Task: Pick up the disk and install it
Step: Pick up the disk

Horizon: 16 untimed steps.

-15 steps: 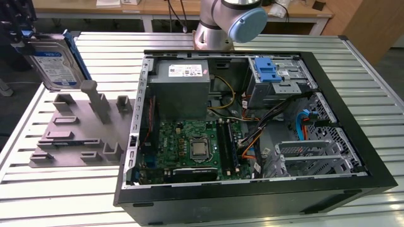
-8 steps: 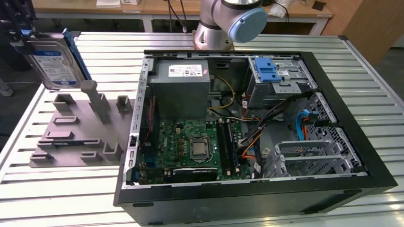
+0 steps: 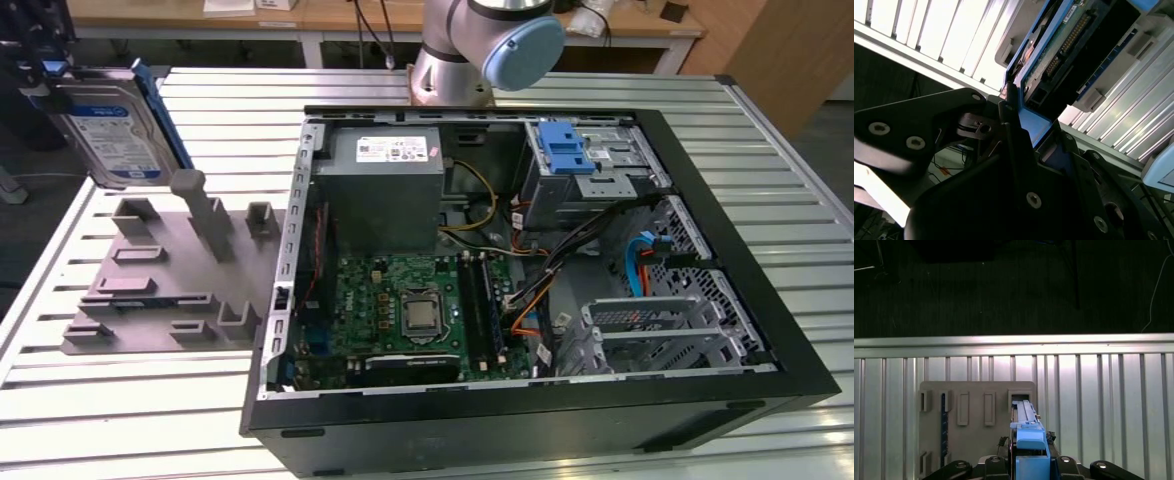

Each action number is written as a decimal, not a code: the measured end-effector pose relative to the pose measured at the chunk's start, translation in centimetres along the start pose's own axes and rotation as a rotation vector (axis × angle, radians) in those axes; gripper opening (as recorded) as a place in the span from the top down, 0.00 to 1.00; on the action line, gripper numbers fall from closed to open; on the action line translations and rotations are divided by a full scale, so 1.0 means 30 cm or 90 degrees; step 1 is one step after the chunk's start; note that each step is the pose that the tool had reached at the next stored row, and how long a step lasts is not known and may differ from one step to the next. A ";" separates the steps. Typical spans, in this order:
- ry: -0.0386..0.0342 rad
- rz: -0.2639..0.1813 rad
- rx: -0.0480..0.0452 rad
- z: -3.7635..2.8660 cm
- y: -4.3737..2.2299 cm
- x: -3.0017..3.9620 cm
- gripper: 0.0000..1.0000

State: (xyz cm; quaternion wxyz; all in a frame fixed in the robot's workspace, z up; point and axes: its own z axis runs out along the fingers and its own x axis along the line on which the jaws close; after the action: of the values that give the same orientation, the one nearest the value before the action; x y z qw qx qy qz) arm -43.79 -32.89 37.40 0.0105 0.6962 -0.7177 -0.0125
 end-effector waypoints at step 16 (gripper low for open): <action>-0.0003 0.000 -0.0001 -0.015 0.001 0.000 0.64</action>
State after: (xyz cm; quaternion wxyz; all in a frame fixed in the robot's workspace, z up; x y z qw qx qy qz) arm -43.79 -32.89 37.85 0.0104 0.6962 -0.7177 -0.0127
